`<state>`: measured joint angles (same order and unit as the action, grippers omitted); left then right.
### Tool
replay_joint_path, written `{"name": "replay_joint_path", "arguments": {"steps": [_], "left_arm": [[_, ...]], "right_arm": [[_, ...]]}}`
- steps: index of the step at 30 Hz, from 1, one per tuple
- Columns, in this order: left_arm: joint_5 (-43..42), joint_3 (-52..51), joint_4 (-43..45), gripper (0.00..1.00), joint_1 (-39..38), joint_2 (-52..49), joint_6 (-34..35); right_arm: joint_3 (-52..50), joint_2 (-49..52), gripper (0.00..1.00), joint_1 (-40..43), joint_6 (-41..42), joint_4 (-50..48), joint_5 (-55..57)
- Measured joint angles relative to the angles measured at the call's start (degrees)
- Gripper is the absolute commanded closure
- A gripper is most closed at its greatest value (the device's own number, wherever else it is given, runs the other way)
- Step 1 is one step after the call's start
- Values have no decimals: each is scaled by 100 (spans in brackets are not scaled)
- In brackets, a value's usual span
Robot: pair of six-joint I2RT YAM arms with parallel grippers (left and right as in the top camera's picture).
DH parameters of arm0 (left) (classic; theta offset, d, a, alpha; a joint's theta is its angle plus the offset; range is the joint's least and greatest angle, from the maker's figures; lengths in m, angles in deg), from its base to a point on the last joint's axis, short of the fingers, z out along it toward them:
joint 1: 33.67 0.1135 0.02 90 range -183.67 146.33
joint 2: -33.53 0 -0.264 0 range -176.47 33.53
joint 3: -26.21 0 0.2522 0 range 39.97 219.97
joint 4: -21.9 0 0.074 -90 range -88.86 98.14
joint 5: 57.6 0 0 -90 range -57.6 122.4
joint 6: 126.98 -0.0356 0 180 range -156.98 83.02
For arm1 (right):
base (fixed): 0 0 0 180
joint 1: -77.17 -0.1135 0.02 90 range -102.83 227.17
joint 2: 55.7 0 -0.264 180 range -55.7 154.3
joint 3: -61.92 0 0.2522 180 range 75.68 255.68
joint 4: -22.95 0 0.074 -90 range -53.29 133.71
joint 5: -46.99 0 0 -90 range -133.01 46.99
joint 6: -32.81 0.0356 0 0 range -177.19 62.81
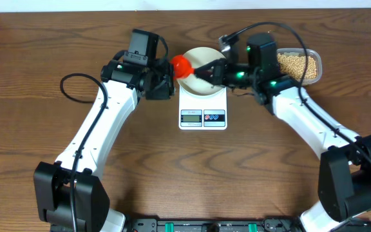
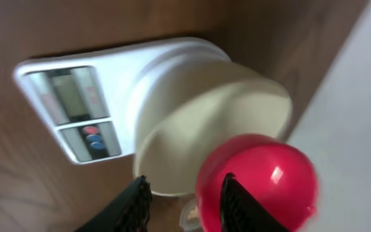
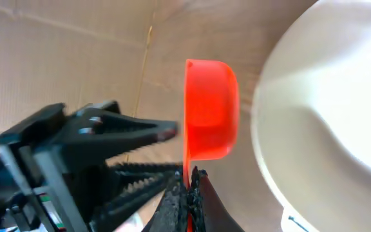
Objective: Scoop item into bowl and weigh 50g on scale
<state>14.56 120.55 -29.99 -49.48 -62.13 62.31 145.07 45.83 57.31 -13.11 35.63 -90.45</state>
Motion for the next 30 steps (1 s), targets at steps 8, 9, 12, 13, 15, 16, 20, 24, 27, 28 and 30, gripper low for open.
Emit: {"name": "replay_joint_path", "arguments": {"steps": [8,9,12,13,15,16,20,24,27,28,30], "left_arm": [[-2,0,881,62,0,92,-2741],[-4,0,885,62,0,118,-3062],[-2,0,881,62,0,160,-3733],[-2,0,879,63,0,166,-3950],[-2,0,769,63,0,166,-4172],[-4,0,625,63,-7,166,-4352],[-127,0,535,63,-39,166,-5215],[-289,0,529,63,-92,166,-6129],[-330,0,529,62,-96,166,-6795],[-332,0,529,63,-96,166,-6996],[-332,0,520,62,-96,166,-7348]], "right_arm": [[0,-28,99,619,-317,48,39],[0,-52,99,693,-363,63,42],[0,-245,99,944,-525,146,33],[0,-365,99,1047,-577,212,26],[9,-599,98,1259,-743,529,15],[9,-793,98,1445,-876,789,13],[116,-1156,98,1980,-1318,1856,136],[393,-1294,99,2441,-1777,2935,426],[750,-1318,99,2684,-2146,3698,719],[857,-1322,99,2734,-2249,3893,811],[1075,-1344,99,2817,-2479,4280,1034]]}}
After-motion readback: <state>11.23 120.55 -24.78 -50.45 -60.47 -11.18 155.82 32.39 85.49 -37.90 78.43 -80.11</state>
